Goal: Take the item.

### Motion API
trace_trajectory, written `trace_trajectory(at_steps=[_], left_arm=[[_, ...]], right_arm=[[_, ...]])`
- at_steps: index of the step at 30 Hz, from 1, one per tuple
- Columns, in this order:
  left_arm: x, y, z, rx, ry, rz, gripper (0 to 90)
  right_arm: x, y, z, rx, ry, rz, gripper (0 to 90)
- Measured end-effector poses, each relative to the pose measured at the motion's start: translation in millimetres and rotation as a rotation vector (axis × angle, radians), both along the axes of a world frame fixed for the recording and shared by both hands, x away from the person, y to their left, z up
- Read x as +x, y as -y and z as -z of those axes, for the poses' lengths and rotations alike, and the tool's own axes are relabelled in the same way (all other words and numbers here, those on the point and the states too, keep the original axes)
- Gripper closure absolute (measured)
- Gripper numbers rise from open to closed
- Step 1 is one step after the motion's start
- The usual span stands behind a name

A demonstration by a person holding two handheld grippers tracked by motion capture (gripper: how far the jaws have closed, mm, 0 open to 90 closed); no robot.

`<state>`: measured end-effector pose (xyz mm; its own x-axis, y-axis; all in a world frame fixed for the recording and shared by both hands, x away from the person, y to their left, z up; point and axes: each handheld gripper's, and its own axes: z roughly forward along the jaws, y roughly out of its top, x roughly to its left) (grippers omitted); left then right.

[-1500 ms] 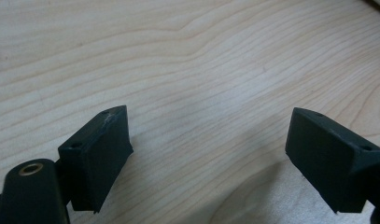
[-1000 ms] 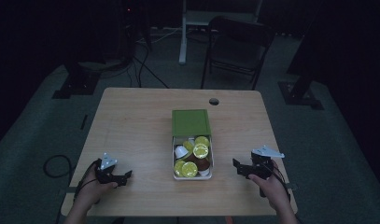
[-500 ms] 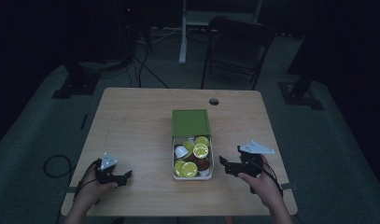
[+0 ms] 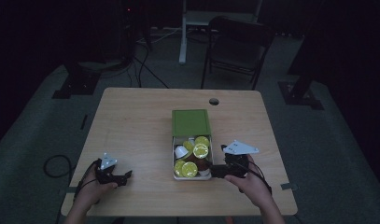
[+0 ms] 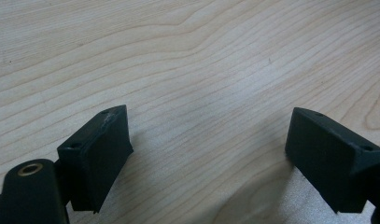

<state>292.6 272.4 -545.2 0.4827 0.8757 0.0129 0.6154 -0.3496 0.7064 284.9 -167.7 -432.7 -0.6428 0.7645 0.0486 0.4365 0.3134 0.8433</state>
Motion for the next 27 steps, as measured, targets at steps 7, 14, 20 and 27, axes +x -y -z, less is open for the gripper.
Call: trace_trajectory(at_steps=[7,14,20,27], left_arm=[[0.0,0.0,0.0,-0.001,0.000,0.000,14.4],[0.0,0.0,0.0,0.000,0.001,0.000,14.4],[0.0,0.0,0.0,0.000,0.000,0.000,14.4],[0.0,0.0,0.0,0.000,0.000,0.000,14.4]], right_arm=[[-2.4,-16.6,-1.4,0.001,0.009,-0.058,15.5],[-4.7,-33.5,1.9,-0.001,0.023,-0.113,17.4],[-5.4,-45.7,12.2,-0.019,0.015,-0.140,21.2],[-4.5,-53.9,25.8,-0.042,-0.007,-0.158,26.1]])
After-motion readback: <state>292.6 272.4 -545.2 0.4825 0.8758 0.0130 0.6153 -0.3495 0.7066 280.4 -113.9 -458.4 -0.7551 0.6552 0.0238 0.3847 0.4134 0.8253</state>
